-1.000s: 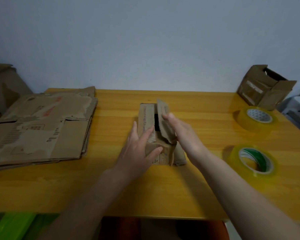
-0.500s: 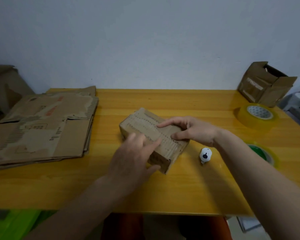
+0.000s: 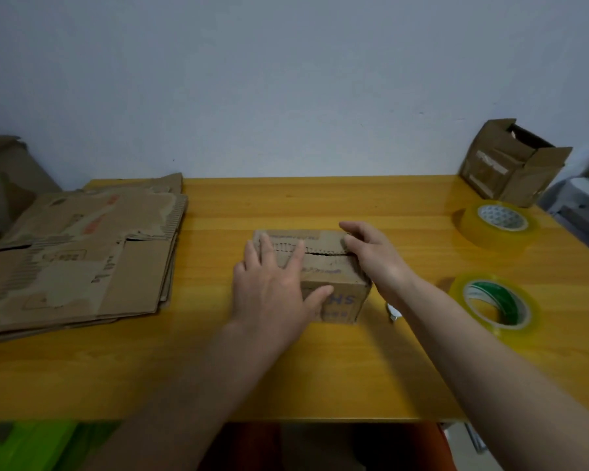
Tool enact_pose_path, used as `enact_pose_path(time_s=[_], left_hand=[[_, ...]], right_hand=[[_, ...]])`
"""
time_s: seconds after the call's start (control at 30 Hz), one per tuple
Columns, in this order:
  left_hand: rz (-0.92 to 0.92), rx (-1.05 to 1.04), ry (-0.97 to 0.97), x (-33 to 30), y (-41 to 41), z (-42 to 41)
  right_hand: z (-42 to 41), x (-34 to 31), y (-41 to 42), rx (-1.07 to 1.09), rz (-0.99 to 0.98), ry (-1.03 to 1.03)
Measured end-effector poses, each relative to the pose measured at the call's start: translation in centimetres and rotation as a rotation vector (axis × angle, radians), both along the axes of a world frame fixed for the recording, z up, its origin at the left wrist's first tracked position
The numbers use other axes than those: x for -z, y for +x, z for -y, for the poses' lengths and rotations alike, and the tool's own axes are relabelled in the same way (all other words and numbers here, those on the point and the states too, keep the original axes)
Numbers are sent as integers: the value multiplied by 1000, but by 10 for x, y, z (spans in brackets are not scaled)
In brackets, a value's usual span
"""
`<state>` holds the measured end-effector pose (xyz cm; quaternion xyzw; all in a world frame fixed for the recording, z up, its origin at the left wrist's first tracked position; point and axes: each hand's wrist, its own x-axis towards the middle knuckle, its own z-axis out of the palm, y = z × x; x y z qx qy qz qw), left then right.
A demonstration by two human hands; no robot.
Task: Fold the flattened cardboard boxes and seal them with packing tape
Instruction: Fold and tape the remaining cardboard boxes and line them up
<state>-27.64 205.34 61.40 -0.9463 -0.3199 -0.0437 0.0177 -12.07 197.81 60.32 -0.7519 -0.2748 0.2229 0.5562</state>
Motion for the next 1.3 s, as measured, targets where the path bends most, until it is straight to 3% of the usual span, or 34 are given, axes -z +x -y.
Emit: enact_pose_path(time_s=[0.27,0.4,0.53,0.67,0.93,1.07,1.23,1.3], left_hand=[[-70,62,68,-1,15,-1],[-81,204,-37,-2,27,-8],[-103,198,-83,-5,32,-17],[-88,187,-70,-4,34,-19],[-79,164,-22,0,38,-22],[-64,150,-22,0,40,-20],[-51,141,-36,-1,40,-18],[-58,141,-49,-3,39,-19]], right_hand=[[3,-1,13,-46,108,-101],[4,-1,13,-52,116,-109],[14,-5,16,-38,90,-66],[41,-7,25,57,194,-75],[122,9,44,199,418,-354],[156,19,47,242,522,-591],[180,17,35,96,522,-930],[182,19,31,38,612,-1066]])
